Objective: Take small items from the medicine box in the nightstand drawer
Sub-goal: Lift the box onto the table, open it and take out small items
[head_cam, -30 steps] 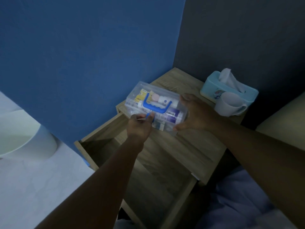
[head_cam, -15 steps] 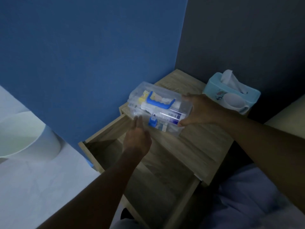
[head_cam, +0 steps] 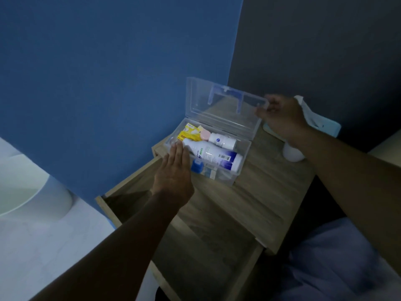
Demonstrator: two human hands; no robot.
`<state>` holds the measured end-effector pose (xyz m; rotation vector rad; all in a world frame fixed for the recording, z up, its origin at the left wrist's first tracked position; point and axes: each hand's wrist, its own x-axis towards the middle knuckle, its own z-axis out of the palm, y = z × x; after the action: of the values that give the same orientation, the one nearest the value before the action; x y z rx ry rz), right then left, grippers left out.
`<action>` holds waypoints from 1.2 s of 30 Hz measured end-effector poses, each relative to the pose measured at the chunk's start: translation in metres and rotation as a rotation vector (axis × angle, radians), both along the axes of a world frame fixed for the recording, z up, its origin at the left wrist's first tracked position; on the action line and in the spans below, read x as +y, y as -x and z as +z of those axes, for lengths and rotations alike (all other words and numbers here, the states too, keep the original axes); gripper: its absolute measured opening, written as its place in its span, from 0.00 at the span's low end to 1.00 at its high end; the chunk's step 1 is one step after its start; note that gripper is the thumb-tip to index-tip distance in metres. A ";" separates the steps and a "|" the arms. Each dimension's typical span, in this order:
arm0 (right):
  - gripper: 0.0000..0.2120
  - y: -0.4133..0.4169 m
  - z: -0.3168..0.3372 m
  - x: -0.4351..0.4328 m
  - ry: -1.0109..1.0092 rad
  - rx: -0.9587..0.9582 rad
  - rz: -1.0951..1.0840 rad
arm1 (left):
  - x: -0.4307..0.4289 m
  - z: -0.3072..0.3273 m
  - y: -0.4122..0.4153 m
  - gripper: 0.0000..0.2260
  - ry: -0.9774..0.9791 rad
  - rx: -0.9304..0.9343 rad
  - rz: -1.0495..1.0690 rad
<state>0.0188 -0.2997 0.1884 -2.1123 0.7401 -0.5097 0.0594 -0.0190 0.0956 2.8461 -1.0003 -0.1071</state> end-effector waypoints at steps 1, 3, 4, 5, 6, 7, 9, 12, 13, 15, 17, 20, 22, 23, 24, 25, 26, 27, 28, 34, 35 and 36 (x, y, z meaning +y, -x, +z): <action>0.21 -0.002 -0.009 0.003 -0.069 0.035 -0.013 | -0.002 -0.001 0.001 0.41 -0.004 0.002 0.012; 0.21 -0.005 -0.027 0.013 -0.200 0.090 -0.031 | -0.004 -0.002 0.002 0.43 -0.031 -0.013 0.013; 0.21 -0.006 -0.037 0.019 -0.235 0.111 -0.041 | -0.004 -0.002 0.002 0.43 -0.055 -0.031 0.003; 0.22 -0.007 -0.046 0.025 -0.254 0.128 -0.050 | -0.003 -0.002 0.002 0.43 -0.081 -0.053 -0.009; 0.22 -0.007 -0.053 0.030 -0.268 0.151 -0.064 | -0.002 -0.002 0.002 0.43 -0.103 -0.070 -0.019; 0.23 -0.007 -0.060 0.036 -0.287 0.169 -0.081 | -0.001 -0.001 0.002 0.43 -0.119 -0.077 -0.026; 0.24 -0.005 -0.072 0.039 -0.345 0.186 -0.104 | -0.001 0.001 0.002 0.42 -0.134 -0.080 -0.039; 0.24 -0.005 -0.077 0.041 -0.335 0.201 -0.141 | -0.003 0.005 0.002 0.40 -0.150 -0.087 -0.050; 0.25 -0.007 -0.075 0.042 -0.251 0.188 -0.162 | -0.003 0.005 0.002 0.40 -0.152 -0.085 -0.047; 0.24 -0.013 -0.067 0.047 0.007 0.071 -0.160 | -0.004 0.006 0.002 0.40 -0.152 -0.083 -0.044; 0.19 -0.023 -0.054 0.058 0.251 -0.058 -0.018 | -0.004 0.005 0.002 0.40 -0.151 -0.087 -0.049; 0.15 -0.045 -0.043 0.074 0.421 -0.002 0.342 | -0.003 0.003 0.001 0.40 -0.145 -0.091 -0.062; 0.15 -0.059 -0.043 0.081 0.449 0.138 0.458 | -0.002 0.001 0.001 0.40 -0.125 -0.097 -0.062; 0.16 -0.065 -0.045 0.082 0.466 0.199 0.477 | -0.001 0.000 0.001 0.40 -0.121 -0.103 -0.065; 0.17 -0.070 -0.047 0.083 0.484 0.245 0.486 | -0.001 -0.001 0.001 0.40 -0.117 -0.108 -0.069; 0.18 -0.074 -0.048 0.082 0.497 0.275 0.494 | 0.000 -0.002 0.001 0.40 -0.112 -0.111 -0.072; 0.19 -0.077 -0.049 0.082 0.499 0.294 0.499 | 0.000 -0.002 0.000 0.40 -0.106 -0.111 -0.072; 0.19 -0.080 -0.050 0.082 0.492 0.304 0.503 | 0.000 -0.003 0.000 0.41 -0.102 -0.110 -0.072; 0.20 -0.082 -0.052 0.081 0.488 0.306 0.506 | 0.000 -0.004 0.000 0.41 -0.099 -0.111 -0.073; 0.19 -0.085 -0.050 0.081 0.428 0.247 0.503 | 0.000 -0.007 -0.001 0.42 -0.077 -0.107 -0.071; 0.19 -0.083 -0.047 0.082 0.401 0.215 0.485 | 0.000 -0.007 -0.001 0.42 -0.070 -0.101 -0.070; 0.20 -0.080 -0.043 0.084 0.375 0.183 0.464 | 0.001 -0.006 0.000 0.42 -0.057 -0.092 -0.065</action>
<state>0.0984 -0.2159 0.1459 -2.6051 0.2387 -0.2107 0.0597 -0.0183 0.0891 2.8943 -1.1261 -0.0111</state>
